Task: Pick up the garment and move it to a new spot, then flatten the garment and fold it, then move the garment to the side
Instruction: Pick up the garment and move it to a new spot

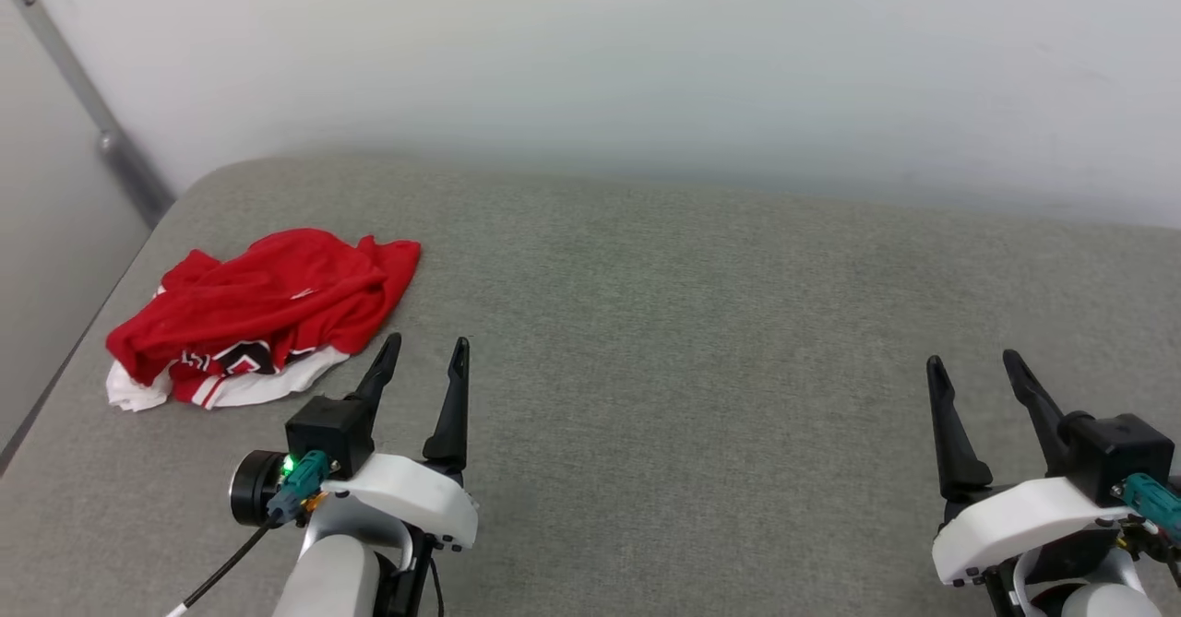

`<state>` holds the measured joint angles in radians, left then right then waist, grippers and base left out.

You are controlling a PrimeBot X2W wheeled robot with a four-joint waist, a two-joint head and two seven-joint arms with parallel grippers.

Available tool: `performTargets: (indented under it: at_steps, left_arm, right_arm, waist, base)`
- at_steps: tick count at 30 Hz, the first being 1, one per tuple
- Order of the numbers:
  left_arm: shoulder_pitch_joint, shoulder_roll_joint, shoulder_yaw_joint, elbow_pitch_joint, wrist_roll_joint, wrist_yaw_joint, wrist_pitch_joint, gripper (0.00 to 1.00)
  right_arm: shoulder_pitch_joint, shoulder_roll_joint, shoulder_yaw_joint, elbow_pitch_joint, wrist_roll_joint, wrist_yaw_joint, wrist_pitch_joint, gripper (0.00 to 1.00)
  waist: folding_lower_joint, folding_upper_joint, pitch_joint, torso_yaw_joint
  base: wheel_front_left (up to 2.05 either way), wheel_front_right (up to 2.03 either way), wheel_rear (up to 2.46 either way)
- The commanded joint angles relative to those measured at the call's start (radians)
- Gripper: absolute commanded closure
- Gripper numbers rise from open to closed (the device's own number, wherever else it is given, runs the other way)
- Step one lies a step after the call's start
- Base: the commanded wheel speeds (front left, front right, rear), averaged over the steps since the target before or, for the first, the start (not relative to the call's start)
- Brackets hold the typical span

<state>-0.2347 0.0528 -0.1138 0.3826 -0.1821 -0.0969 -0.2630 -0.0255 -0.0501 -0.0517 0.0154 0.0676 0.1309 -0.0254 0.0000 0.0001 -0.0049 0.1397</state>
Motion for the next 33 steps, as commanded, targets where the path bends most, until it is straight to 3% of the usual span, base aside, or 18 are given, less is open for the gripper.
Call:
performTargets:
  at_steps: [1, 18, 25, 33]
  left_arm:
    - [-0.012, 0.000, 0.008, 0.004, -0.005, -0.001, -0.003, 0.00]
    - [-0.018, 0.004, 0.089, 0.027, -0.035, 0.010, -0.003, 0.00]
    - [0.000, 0.007, 0.122, 0.015, -0.039, 0.010, -0.003, 0.00]
    - [-0.002, 0.006, 0.139, 0.014, -0.036, 0.001, -0.003, 0.00]
  right_arm:
    - [-0.013, 0.000, 0.008, -0.005, -0.004, 0.000, -0.001, 0.00]
    - [-0.058, 0.000, 0.121, 0.001, 0.000, 0.000, 0.000, 0.00]
    - [-0.074, 0.000, 0.146, 0.001, 0.012, 0.000, -0.002, 0.00]
    - [-0.074, 0.000, 0.151, -0.007, 0.008, 0.000, 0.004, 0.00]
  waist:
    - [0.0000, -0.0001, 0.004, 0.033]
    - [0.0000, -0.0001, 0.038, 0.288]
    - [0.0000, -0.0001, 0.044, 0.339]
    - [0.0000, -0.0001, 0.046, 0.351]
  base:
    - [0.00, 0.00, 0.00]
    - [0.00, 0.00, 0.00]
    - [0.00, 0.00, 0.00]
    - [0.00, 0.00, 0.00]
